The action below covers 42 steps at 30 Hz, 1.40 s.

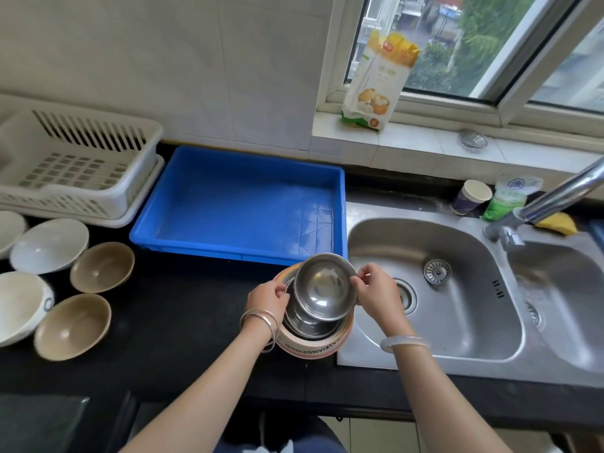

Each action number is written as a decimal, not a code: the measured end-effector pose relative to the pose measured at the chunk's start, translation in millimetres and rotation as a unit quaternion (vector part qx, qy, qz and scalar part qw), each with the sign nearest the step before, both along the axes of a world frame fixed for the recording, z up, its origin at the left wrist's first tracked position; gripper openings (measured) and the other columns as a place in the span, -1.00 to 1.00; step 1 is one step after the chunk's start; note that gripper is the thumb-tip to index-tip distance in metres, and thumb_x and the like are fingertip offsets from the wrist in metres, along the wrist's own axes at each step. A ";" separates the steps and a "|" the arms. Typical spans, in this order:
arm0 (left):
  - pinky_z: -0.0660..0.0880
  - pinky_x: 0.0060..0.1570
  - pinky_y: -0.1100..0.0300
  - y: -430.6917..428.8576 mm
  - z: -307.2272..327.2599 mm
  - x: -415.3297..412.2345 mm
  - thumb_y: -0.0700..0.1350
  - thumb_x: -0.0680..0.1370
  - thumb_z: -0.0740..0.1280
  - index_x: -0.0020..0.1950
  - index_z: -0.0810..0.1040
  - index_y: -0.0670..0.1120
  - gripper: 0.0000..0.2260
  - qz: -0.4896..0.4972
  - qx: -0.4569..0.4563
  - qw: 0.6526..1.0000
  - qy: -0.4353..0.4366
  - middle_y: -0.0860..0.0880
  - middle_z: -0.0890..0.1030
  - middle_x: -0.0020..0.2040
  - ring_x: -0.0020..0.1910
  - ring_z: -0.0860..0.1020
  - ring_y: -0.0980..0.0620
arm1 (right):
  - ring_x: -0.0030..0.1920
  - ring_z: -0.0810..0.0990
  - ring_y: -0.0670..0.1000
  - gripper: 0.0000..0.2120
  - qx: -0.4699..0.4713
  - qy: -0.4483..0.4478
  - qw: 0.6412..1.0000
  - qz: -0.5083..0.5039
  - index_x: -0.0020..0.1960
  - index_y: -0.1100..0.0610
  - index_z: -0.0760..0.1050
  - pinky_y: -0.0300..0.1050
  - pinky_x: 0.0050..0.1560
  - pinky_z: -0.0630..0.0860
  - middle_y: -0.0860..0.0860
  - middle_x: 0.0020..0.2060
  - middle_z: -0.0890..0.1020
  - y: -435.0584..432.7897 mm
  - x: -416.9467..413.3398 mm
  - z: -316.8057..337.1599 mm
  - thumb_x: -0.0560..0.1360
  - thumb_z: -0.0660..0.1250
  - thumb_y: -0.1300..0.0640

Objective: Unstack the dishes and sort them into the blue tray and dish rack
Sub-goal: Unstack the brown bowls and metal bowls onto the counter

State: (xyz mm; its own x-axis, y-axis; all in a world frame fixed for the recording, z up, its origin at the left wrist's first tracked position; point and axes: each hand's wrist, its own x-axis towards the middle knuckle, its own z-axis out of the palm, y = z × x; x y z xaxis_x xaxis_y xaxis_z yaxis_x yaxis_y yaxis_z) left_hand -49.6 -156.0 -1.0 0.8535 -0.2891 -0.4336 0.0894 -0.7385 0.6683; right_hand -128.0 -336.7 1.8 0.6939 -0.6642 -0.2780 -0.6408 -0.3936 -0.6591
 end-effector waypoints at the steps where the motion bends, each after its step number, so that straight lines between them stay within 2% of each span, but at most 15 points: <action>1: 0.42 -0.09 0.23 -2.3 0.2 0.8 -0.18 0.54 0.25 0.10 0.55 -0.10 -0.83 -0.002 0.001 1.000 0.003 0.00 0.58 -0.08 -0.05 0.54 0.04 | -0.21 0.64 0.20 -0.86 0.003 -0.002 1.000 -0.004 -0.20 0.11 0.40 0.07 -0.10 0.58 0.12 -0.26 0.64 -1.9 -0.8 0.9 0.50 0.32 0.15; 4: 0.41 -0.16 0.21 -6.7 1.0 1.9 -0.19 0.51 0.30 -0.10 0.48 -0.06 -0.96 -0.001 0.003 1.000 -0.014 0.04 0.51 -0.20 -0.14 0.51 0.03 | -0.26 0.65 0.16 -0.85 0.018 -0.005 1.000 -0.012 -0.21 0.10 0.40 0.10 -0.11 0.60 0.08 -0.31 0.63 -5.7 -3.3 1.1 0.49 0.33 0.16; 9: 0.41 -0.28 0.23 -9.6 0.8 -2.1 -0.23 0.51 0.26 -0.20 0.37 -0.08 -0.88 -0.003 0.001 1.000 -0.025 0.00 0.47 -0.26 -0.25 0.48 0.00 | -0.44 0.59 0.00 -0.82 0.057 -0.030 0.997 -0.032 -0.26 0.09 0.39 0.11 -0.16 0.64 0.01 -0.39 0.59 -8.8 -7.6 0.2 0.48 0.34 0.21; 14: 0.34 -0.38 0.30 -2.7 6.3 3.4 -0.26 0.49 0.26 -0.24 0.37 -0.09 -0.85 0.024 -0.039 0.999 -0.025 0.00 0.45 -0.30 -0.32 0.43 0.05 | -0.50 0.59 -0.11 -0.87 0.066 -0.058 0.996 -0.023 -0.23 0.06 0.46 0.01 -0.25 0.66 -0.02 -0.37 0.63 -11.4 -5.0 10.7 0.45 0.33 0.24; 16: 0.41 -0.36 0.27 4.9 11.9 10.0 -0.25 0.49 0.28 -0.25 0.39 -0.08 -0.86 0.040 -0.058 0.997 -0.022 -0.02 0.48 -0.28 -0.28 0.49 0.01 | -0.46 0.61 -0.09 -0.86 0.073 -0.074 0.994 -0.011 -0.21 0.01 0.50 -0.01 -0.28 0.66 -0.04 -0.37 0.65 -10.3 -0.7 18.7 0.44 0.32 0.24; 18: 0.58 -0.21 0.09 15.5 17.3 18.3 -0.24 0.48 0.30 -0.22 0.42 -0.09 -0.89 0.068 -0.078 0.995 -0.005 -0.09 0.55 -0.19 -0.18 0.56 -0.07 | -0.47 0.61 -0.12 -0.84 0.085 -0.086 0.993 -0.001 -0.18 -0.03 0.52 0.02 -0.29 0.64 -0.04 -0.37 0.65 -7.4 6.4 26.4 0.43 0.31 0.24; 20: 0.62 -0.12 -0.03 29.6 20.6 25.8 -0.25 0.48 0.31 -0.21 0.43 -0.09 -0.89 0.103 -0.097 0.990 0.016 -0.14 0.59 -0.13 -0.13 0.60 -0.10 | -0.48 0.61 -0.13 -0.85 0.093 -0.095 0.991 0.008 -0.15 -0.01 0.52 0.04 -0.27 0.63 -0.04 -0.37 0.64 -2.3 16.3 32.2 0.44 0.31 0.24; 24: 0.59 -0.33 0.15 64.2 21.1 33.2 -0.26 0.47 0.33 -0.20 0.46 -0.07 -0.88 0.187 -0.134 0.973 0.020 -0.10 0.61 -0.16 -0.16 0.62 -0.03 | -0.47 0.58 -0.11 -0.90 0.117 -0.101 0.987 0.033 -0.07 0.10 0.53 0.01 -0.21 0.66 0.03 -0.31 0.60 16.1 39.3 35.8 0.46 0.31 0.26; 27: 0.54 -0.41 0.23 94.7 17.8 32.5 -0.26 0.47 0.35 -0.20 0.48 -0.08 -0.89 0.246 -0.140 0.959 0.006 -0.07 0.62 -0.22 -0.20 0.62 0.01 | -0.50 0.56 -0.13 -0.88 0.125 -0.095 0.986 0.059 -0.16 0.02 0.49 -0.01 -0.20 0.63 0.00 -0.34 0.60 35.4 58.1 30.2 0.45 0.31 0.23; 31: 0.59 -0.30 0.13 139.3 6.1 29.6 -0.29 0.46 0.36 -0.24 0.48 -0.10 -0.86 0.334 -0.147 0.931 0.019 -0.12 0.62 -0.23 -0.21 0.61 -0.05 | -0.54 0.56 -0.14 -0.87 0.148 -0.079 0.982 0.090 -0.22 0.06 0.45 -0.17 -0.35 0.60 0.03 -0.32 0.59 68.7 87.8 13.1 0.45 0.29 0.26; 33: 0.60 -0.26 0.08 161.8 -1.3 27.5 -0.31 0.45 0.35 -0.27 0.47 -0.10 -0.84 0.372 -0.143 0.917 0.025 -0.14 0.61 -0.23 -0.22 0.59 -0.08 | -0.55 0.57 -0.16 -0.87 0.175 -0.067 0.977 0.105 -0.22 0.08 0.44 -0.18 -0.38 0.61 0.04 -0.31 0.57 89.4 104.1 2.4 0.45 0.28 0.28; 36: 0.59 -0.31 0.11 188.8 -11.6 21.8 -0.31 0.45 0.35 -0.28 0.47 -0.09 -0.83 0.414 -0.137 0.899 0.028 -0.12 0.60 -0.25 -0.26 0.57 -0.07 | -0.52 0.60 -0.17 -0.87 0.206 -0.049 0.969 0.129 -0.21 0.10 0.43 -0.23 -0.43 0.59 0.08 -0.27 0.56 119.1 125.0 -13.0 0.46 0.28 0.28; 42: 0.62 -0.19 -0.01 225.4 -32.5 14.4 -0.32 0.43 0.35 -0.30 0.47 -0.08 -0.82 0.467 -0.109 0.876 0.054 -0.09 0.59 -0.33 -0.29 0.57 -0.13 | -0.32 0.59 -0.05 -0.88 0.225 -0.004 0.964 0.144 -0.21 0.13 0.39 -0.38 -0.53 0.48 0.08 -0.18 0.54 168.5 155.0 -34.8 0.47 0.26 0.29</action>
State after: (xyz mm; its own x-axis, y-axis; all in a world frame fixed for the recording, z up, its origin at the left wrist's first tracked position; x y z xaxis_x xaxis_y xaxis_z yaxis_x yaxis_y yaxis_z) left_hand -35.2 69.4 -33.5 0.7189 0.4274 -0.5482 0.6582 -0.1648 0.7346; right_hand 26.9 -168.2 -33.0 0.8349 -0.2577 -0.4864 -0.5416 -0.2268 -0.8095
